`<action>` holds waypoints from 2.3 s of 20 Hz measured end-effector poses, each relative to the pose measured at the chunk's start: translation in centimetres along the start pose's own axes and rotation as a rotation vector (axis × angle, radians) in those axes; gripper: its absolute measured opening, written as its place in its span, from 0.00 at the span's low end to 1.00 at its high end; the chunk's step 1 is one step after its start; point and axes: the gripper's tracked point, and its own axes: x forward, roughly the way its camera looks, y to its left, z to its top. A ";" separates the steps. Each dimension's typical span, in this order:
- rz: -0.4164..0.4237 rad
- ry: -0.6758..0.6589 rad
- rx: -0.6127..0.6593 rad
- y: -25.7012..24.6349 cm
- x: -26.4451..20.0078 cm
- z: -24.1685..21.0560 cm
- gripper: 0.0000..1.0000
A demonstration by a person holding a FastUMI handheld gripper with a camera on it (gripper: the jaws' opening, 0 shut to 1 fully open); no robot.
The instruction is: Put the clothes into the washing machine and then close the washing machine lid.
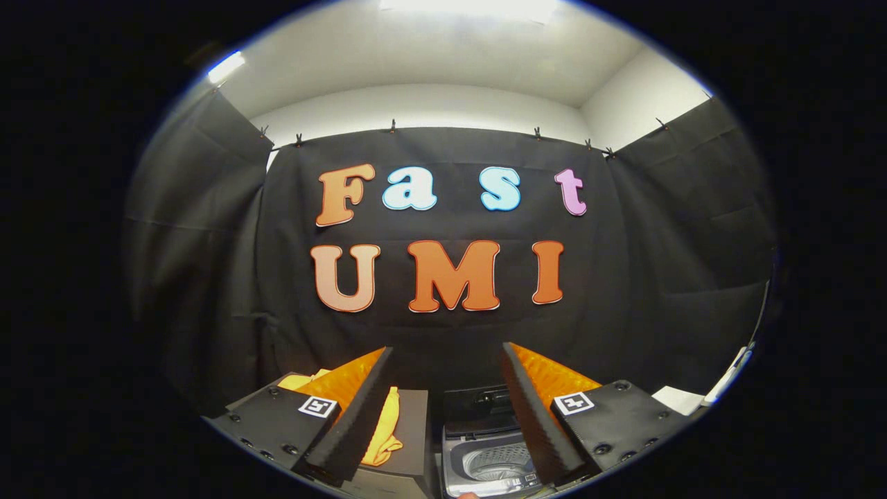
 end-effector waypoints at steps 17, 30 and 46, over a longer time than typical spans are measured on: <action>-0.028 0.017 -0.007 1.4 2.6 -0.9 0.98; 0.136 0.147 0.099 10.7 6.6 -6.1 0.98; 0.123 0.654 0.046 24.7 16.8 -23.9 0.99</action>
